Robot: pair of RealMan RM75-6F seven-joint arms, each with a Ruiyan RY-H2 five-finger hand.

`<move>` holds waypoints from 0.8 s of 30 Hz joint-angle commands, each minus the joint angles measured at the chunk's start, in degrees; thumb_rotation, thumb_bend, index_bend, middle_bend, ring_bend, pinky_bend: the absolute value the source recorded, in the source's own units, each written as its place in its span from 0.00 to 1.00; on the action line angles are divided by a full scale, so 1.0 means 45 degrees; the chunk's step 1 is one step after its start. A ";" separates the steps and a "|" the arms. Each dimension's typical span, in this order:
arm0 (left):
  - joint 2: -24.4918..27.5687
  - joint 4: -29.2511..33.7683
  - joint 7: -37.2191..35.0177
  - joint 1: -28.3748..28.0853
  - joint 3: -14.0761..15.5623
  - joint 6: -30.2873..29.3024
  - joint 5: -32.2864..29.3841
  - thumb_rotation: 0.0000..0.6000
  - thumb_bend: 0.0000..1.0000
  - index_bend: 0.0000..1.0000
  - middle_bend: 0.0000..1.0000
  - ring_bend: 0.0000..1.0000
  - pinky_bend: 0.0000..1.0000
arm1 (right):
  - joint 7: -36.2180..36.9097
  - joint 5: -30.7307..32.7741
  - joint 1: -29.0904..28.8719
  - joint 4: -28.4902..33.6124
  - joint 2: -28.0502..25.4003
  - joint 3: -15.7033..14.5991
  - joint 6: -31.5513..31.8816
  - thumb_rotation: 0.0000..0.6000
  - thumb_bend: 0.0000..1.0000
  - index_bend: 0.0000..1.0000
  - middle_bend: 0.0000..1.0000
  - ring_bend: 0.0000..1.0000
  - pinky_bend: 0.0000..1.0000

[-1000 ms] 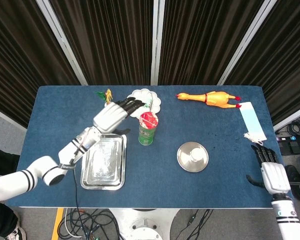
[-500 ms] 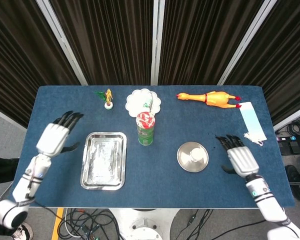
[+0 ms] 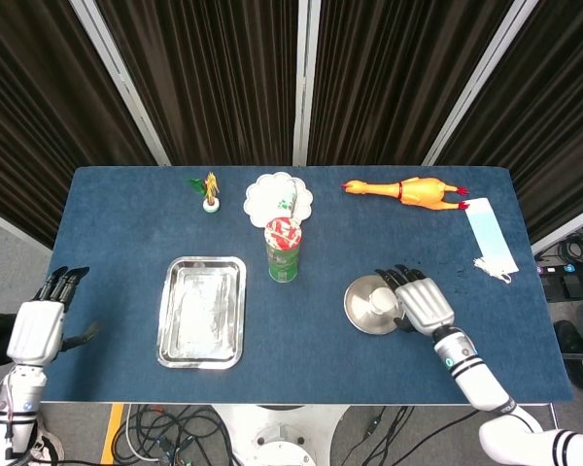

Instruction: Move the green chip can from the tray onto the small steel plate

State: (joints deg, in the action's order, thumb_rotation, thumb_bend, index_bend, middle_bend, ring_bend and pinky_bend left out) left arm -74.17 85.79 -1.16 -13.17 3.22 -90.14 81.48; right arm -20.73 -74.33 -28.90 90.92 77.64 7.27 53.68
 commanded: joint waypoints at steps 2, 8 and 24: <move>-0.0036 -0.0273 -0.0210 0.0268 -0.0066 -0.0047 0.0090 1.00 0.17 0.12 0.15 0.08 0.30 | -0.0213 0.0169 -0.0251 -0.0371 0.0493 -0.0082 -0.0072 1.00 0.18 0.15 0.20 0.13 0.24; -0.0135 -0.0619 -0.0664 0.0490 -0.0259 0.0174 0.0148 1.00 0.17 0.12 0.15 0.08 0.30 | -0.0628 0.0493 -0.0441 -0.0654 0.1033 -0.0127 0.0061 1.00 0.20 0.28 0.27 0.23 0.31; -0.0368 -0.0990 -0.1107 0.0866 -0.0729 0.0519 0.0289 1.00 0.17 0.12 0.15 0.08 0.30 | -0.1150 0.0830 -0.0553 -0.0798 0.1457 -0.0201 0.0789 1.00 0.25 0.50 0.43 0.41 0.49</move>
State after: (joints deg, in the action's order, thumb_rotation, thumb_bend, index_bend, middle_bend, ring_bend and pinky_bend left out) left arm -75.83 81.34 -6.13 -9.25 -0.08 -87.80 82.78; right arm -25.88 -70.62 -31.37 87.32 84.18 6.38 57.20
